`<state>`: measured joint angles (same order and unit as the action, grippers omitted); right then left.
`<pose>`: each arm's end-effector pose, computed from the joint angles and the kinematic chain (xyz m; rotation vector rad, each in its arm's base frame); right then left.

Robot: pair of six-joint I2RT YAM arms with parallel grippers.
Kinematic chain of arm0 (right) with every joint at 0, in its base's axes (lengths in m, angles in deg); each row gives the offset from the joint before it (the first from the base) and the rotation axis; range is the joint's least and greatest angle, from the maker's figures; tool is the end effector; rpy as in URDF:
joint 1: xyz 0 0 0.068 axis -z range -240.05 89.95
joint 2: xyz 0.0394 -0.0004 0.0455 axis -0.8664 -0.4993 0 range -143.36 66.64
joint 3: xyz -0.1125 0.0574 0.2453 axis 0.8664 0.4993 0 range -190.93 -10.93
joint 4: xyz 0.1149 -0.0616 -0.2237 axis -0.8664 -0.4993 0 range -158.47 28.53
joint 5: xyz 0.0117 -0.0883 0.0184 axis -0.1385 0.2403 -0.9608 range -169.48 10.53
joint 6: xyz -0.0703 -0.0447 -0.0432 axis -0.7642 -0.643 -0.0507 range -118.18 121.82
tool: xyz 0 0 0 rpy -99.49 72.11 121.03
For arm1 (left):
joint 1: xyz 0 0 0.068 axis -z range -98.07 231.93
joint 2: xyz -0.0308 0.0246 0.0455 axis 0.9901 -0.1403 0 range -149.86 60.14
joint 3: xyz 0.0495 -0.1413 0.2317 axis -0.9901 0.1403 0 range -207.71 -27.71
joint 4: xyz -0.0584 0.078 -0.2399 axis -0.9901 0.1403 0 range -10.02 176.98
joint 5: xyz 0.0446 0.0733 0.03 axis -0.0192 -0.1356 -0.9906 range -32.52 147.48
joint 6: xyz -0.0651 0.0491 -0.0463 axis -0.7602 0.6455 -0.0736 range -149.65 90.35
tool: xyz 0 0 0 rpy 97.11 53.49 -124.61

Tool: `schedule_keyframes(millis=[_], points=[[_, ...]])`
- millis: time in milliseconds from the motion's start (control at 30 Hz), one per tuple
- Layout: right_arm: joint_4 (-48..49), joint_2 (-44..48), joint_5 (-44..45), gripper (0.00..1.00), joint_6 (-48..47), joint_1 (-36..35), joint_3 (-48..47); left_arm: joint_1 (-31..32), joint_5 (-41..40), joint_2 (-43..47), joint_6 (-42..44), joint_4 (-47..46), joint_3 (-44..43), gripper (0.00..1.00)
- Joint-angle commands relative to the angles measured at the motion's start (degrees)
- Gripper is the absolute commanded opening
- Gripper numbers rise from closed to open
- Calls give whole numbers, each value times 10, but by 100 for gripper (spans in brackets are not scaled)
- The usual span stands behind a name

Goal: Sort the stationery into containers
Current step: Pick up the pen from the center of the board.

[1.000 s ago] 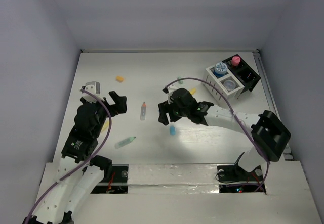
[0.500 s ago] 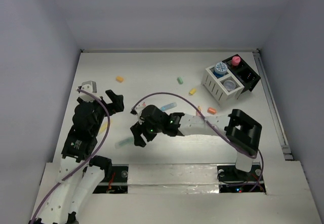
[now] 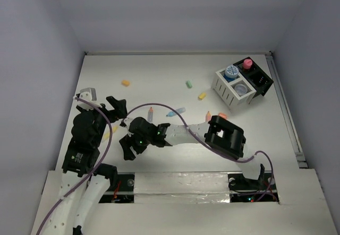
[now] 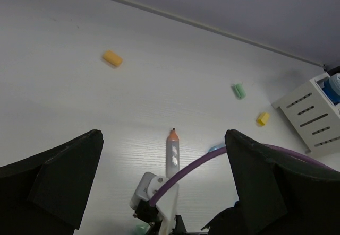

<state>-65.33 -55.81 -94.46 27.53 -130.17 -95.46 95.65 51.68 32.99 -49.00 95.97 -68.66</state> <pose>0.1520 0.4848 0.1336 -1.1039 2.3069 1.0728 0.1588 -0.0299 0.3455 -0.1585 1.6132 -0.3648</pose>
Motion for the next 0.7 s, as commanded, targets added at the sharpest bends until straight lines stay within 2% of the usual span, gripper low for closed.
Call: schedule_keyframes(millis=[0, 467, 667], points=[[-4, -30, 42, 80, -7, -1, -45, -4, 6, 10, 2, -25, -11, 99], [-133, -123, 196, 81, -47, -1, -185, -4, 3, 24, 0, -24, -13, 99], [-164, -158, 230, 74, -50, -6, -228, -4, -27, 32, -2, -18, -35, 99]])
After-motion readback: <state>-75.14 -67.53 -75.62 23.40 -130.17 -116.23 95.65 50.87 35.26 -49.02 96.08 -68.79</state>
